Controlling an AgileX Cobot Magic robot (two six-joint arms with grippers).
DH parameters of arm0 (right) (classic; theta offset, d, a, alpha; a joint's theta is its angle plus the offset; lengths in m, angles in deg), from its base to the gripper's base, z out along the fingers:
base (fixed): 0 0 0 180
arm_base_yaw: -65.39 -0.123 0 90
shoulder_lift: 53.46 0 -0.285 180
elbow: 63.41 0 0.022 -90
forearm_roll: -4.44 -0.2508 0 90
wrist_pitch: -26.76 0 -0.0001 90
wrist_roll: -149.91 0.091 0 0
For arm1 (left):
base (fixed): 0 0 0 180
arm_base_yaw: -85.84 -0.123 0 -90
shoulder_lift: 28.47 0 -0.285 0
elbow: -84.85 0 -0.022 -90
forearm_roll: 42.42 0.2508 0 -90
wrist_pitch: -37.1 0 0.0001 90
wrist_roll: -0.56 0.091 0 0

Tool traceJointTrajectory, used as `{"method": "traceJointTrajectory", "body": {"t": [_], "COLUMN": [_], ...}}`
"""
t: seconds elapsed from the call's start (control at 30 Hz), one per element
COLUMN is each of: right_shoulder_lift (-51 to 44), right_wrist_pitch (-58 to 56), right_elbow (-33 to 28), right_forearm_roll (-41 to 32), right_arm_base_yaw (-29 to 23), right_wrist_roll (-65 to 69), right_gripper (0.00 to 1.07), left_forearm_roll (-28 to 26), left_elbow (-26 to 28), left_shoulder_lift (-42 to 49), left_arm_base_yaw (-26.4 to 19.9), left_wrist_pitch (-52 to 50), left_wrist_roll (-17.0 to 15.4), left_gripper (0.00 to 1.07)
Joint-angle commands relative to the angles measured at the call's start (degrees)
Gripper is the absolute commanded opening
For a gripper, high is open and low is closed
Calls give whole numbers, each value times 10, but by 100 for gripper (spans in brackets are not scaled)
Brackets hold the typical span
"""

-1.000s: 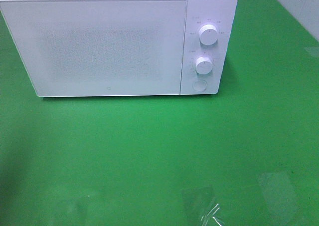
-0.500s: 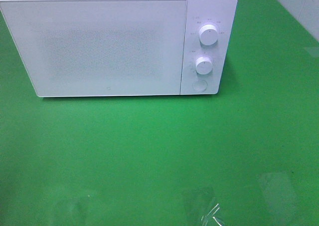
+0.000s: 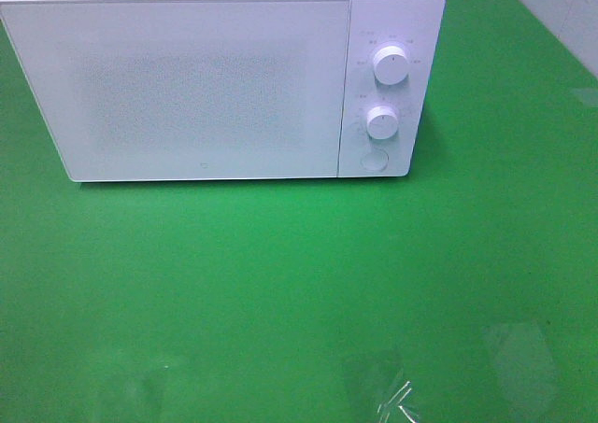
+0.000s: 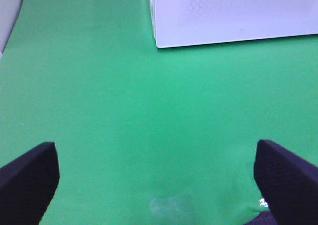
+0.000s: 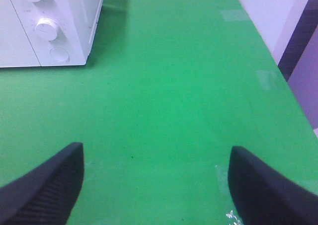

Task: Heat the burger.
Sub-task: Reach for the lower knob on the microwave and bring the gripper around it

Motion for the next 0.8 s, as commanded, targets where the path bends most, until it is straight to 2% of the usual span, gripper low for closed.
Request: {"method": "traceJointTrajectory", "body": {"t": [0.03, 0.13, 0.8], "right_shoulder_lift": [-14, -14, -10], "right_wrist_pitch": [0, 0, 3], "right_elbow": [-2, -2, -1], "right_forearm_roll": [1, 1, -13], "right_arm_base_yaw": [4, 4, 4], "right_wrist_roll": [-5, -6, -6], "right_gripper": [75, 75, 75], "left_forearm_roll": [-3, -2, -2], "left_elbow": [-3, -3, -3], "left_shoulder_lift": [29, 54, 53], "left_arm_base_yaw": [-2, -2, -2], "left_wrist_pitch": [-9, -9, -9], "left_wrist_roll": [3, 3, 3], "left_gripper": [100, 100, 100]}}
